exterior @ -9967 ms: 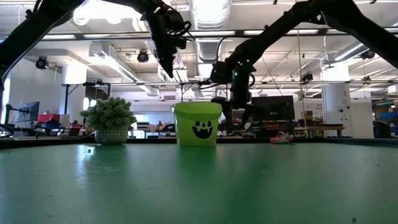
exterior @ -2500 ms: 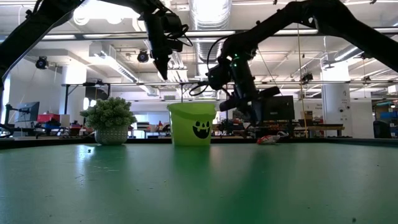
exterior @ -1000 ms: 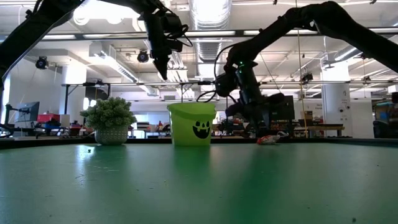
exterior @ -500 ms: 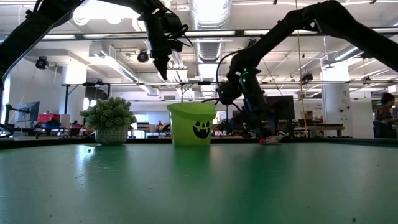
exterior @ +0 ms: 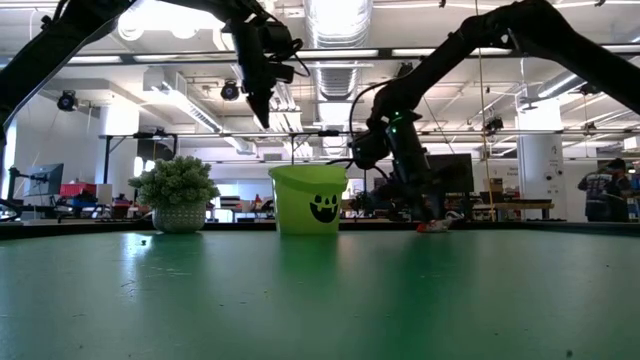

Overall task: Organize candy in baskets
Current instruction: Put the orange chocolate bar into the green bucket, then return to Home Position

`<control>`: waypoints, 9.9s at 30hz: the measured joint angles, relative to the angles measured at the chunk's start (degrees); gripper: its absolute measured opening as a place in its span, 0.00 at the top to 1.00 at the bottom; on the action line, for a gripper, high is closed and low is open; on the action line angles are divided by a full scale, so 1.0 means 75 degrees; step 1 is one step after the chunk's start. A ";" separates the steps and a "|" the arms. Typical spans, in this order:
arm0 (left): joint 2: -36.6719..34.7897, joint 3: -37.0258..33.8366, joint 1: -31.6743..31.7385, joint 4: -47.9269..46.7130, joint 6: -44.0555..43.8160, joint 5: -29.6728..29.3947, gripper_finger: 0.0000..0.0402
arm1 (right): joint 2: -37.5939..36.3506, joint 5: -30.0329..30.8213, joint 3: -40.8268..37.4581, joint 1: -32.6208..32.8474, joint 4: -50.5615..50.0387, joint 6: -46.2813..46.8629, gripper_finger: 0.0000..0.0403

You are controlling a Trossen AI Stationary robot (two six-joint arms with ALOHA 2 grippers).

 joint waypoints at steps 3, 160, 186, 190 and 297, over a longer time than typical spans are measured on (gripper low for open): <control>0.0000 0.0000 0.0000 -0.0030 0.0000 0.0003 0.64 | -0.0001 -0.0003 -0.0125 -0.0015 0.0068 0.0012 0.80; -0.8958 -0.9264 0.0029 0.2657 0.1051 1.2800 0.64 | -1.4340 -0.4506 -0.6357 0.2855 0.5198 -0.4614 0.75; -0.8993 -0.9804 0.0029 0.2661 0.2170 1.2807 0.64 | -1.6485 -0.1172 -1.1986 0.2856 0.8777 -0.3509 0.77; -0.8988 -0.9804 0.0029 0.2659 0.1881 1.2808 0.64 | -1.6605 -0.1033 -1.2520 0.2856 0.9175 -0.3431 0.78; -1.3943 -1.4373 -0.0611 0.9516 -0.3851 0.8406 0.64 | -1.6489 -0.0192 -1.3181 0.2854 0.9940 -0.3979 0.80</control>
